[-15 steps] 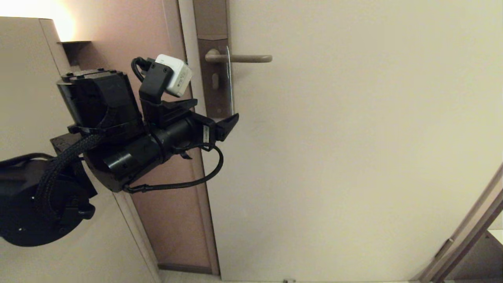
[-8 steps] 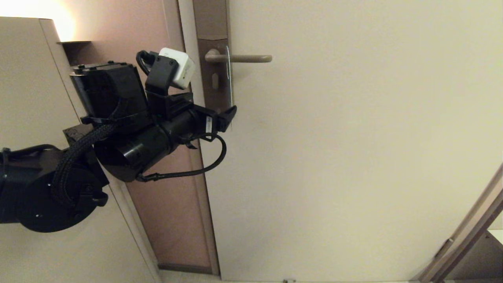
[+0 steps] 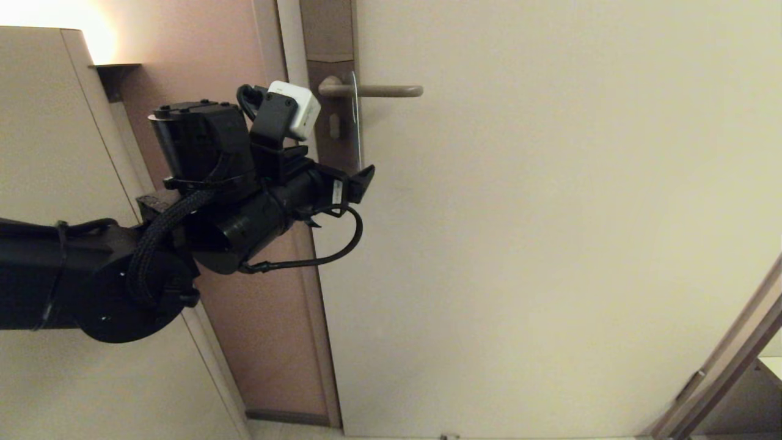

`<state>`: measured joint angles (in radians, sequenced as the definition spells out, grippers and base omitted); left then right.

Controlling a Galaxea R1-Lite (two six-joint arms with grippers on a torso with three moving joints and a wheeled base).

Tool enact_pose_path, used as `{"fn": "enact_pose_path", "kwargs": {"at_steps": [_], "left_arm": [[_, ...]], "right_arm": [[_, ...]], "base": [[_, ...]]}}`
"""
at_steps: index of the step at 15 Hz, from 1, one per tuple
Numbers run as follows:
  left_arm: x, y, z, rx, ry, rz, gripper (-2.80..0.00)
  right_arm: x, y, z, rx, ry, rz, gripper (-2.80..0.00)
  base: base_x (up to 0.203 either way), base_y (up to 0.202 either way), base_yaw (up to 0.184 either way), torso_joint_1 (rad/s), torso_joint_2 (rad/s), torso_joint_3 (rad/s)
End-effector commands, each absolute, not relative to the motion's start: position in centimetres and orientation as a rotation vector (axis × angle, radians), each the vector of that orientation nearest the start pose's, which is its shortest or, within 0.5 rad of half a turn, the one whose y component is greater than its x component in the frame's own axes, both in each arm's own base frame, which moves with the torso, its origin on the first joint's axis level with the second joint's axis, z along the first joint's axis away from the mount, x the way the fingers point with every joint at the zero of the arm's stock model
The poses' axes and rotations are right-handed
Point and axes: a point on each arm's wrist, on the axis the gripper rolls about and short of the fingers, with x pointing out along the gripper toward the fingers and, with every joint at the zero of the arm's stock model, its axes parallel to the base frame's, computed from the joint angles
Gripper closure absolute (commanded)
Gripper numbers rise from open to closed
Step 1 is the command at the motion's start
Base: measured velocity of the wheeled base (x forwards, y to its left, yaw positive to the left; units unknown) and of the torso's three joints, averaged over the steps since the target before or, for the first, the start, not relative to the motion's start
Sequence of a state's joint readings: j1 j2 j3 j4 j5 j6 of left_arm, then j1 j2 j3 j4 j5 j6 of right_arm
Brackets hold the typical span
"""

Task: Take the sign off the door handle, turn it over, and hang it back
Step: Take down the sign

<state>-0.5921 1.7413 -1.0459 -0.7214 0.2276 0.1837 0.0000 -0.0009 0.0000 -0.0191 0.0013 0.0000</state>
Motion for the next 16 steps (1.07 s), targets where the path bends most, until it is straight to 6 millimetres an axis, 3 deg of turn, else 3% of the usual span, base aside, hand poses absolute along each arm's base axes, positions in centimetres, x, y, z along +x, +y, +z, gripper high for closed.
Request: {"fn": "enact_pose_path", "kwargs": {"at_steps": [1,10,16], "left_arm": [[28.8,-18.7,23.9,0.175,-0.048,-0.352,-2.8],[29.8,-20.1,23.8,0.172,-0.053,-0.336,-2.8],[30.5,-22.1,23.8,0.176,-0.068,-0.327,-2.8]], "right_arm": [[-2.3,0.0,7.8,0.0,-0.02,0.002,0.0],[-2.3,0.0,7.8,0.0,-0.02,0.002,0.0],[-2.3,0.0,7.8,0.002,-0.02,0.002,0.0]], "base": [[0.0,0.0,0.0,0.0,0.0,0.0],[0.0,0.0,0.0,0.0,0.0,0.0],[0.0,0.0,0.0,0.0,0.0,0.0]]}}
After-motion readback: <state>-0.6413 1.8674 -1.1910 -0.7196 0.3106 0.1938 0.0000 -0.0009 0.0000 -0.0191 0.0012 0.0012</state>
